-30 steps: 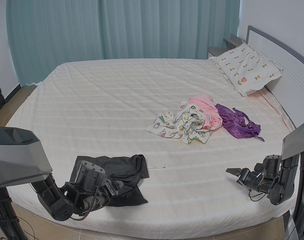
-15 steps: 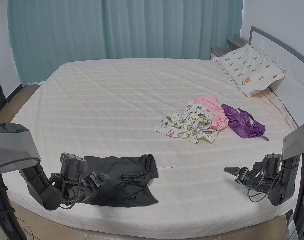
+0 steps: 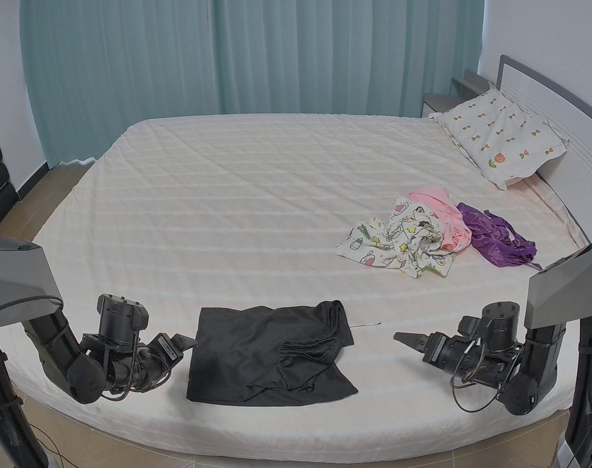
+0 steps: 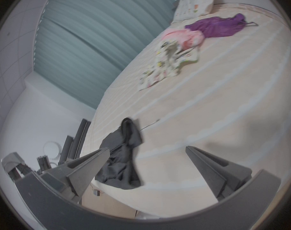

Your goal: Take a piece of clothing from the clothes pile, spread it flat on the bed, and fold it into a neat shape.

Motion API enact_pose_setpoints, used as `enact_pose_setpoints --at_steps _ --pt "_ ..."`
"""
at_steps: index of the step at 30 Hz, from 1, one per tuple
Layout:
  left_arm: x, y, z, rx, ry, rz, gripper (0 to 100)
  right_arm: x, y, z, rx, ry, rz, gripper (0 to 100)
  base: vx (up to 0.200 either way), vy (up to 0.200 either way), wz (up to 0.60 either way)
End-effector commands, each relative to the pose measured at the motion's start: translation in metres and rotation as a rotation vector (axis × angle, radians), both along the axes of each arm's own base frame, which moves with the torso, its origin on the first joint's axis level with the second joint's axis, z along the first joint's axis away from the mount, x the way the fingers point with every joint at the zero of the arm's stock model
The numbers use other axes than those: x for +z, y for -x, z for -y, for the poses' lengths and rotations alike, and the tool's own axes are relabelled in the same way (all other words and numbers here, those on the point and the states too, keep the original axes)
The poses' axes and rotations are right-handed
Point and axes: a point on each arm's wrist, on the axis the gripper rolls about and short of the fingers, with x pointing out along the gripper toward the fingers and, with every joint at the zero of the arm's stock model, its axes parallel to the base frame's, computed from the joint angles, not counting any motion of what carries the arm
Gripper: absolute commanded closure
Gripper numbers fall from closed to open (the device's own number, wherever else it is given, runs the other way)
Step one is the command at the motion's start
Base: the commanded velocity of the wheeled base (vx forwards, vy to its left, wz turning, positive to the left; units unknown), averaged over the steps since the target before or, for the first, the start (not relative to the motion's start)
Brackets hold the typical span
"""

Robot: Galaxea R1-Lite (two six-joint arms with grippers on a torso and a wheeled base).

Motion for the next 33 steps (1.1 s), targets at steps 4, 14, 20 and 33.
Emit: enact_pose_setpoints --at_steps 4,14,20,33 --pt "0.0 -0.002 -0.013 0.02 0.025 -0.007 0 0.001 -0.005 -0.064 0.159 0.012 0.023 0 0.0 0.2 0.0" --pt "-0.002 -0.003 -0.015 0.015 0.032 -0.013 0 0.0 -0.019 -0.095 0.219 0.104 -0.014 0 0.0 0.12 0.0" --pt "-0.002 -0.004 -0.014 0.015 0.032 -0.012 0 -0.006 -0.026 -0.111 0.207 0.168 -0.074 0 0.0 0.0 0.0" --pt "-0.002 -0.004 -0.014 0.014 0.031 -0.012 0 -0.008 -0.036 -0.124 0.143 0.302 -0.164 0 0.0 0.0 0.0"
